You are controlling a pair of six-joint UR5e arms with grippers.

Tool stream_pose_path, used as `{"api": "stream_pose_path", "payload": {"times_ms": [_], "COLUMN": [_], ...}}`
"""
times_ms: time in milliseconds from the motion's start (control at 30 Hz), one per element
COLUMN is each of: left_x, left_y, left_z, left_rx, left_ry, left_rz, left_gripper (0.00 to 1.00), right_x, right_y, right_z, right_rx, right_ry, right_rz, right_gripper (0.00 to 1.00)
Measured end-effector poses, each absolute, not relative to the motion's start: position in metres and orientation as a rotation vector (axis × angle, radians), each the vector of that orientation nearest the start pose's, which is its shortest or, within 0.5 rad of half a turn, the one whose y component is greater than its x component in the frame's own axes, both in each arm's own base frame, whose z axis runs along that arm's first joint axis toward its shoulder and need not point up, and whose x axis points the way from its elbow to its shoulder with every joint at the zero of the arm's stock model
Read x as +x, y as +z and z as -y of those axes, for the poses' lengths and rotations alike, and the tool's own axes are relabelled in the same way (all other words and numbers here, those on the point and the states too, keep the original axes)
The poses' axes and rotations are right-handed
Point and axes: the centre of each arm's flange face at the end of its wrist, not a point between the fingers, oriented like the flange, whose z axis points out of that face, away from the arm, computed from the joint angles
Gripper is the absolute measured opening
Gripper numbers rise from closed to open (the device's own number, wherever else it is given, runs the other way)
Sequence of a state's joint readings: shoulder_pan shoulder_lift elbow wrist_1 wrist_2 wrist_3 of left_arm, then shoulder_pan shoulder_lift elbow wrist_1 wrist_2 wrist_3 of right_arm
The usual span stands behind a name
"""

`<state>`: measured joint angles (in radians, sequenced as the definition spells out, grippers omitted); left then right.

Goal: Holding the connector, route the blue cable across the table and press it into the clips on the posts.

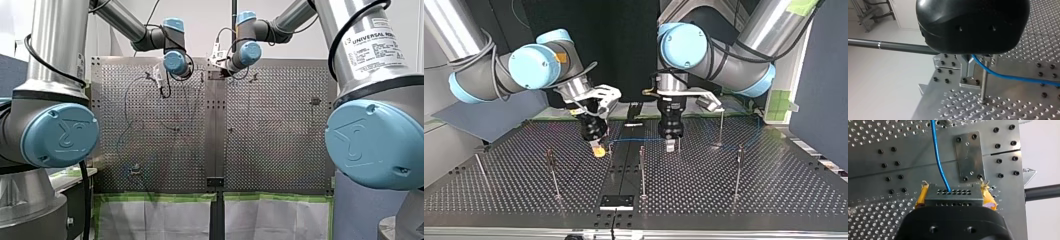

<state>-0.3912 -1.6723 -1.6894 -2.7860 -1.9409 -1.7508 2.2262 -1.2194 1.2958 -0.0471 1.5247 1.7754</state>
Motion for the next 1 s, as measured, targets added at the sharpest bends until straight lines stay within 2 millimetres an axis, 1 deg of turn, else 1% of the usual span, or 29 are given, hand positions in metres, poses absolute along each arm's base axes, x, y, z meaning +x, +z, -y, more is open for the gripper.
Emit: {"api": "stream_pose_path", "payload": {"times_ms": [267, 533, 767, 1000], "left_x": [0.48, 0.498, 0.513, 0.532], "left_y": [0.391, 0.387, 0.391, 0.385], "left_z": [0.296, 0.295, 0.291, 0.293], "left_rx": [-0.147, -0.147, -0.151, -0.148], "left_ry": [-0.204, -0.194, -0.197, -0.19], "left_rz": [-1.447, -1.454, -1.44, -1.458], "left_gripper": [0.0, 0.0, 0.0, 0.0], "right_x": [0.489, 0.492, 0.495, 0.498], "right_y": [0.424, 0.413, 0.418, 0.42], "right_z": [0.431, 0.447, 0.457, 0.47], "right_rx": [-2.272, -2.274, -2.261, -2.248], "right_ry": [-2.437, -2.43, -2.452, -2.471], "right_rz": [-1.374, -1.362, -1.35, -1.35], "right_gripper": [0.0, 0.0, 0.0, 0.0]}}
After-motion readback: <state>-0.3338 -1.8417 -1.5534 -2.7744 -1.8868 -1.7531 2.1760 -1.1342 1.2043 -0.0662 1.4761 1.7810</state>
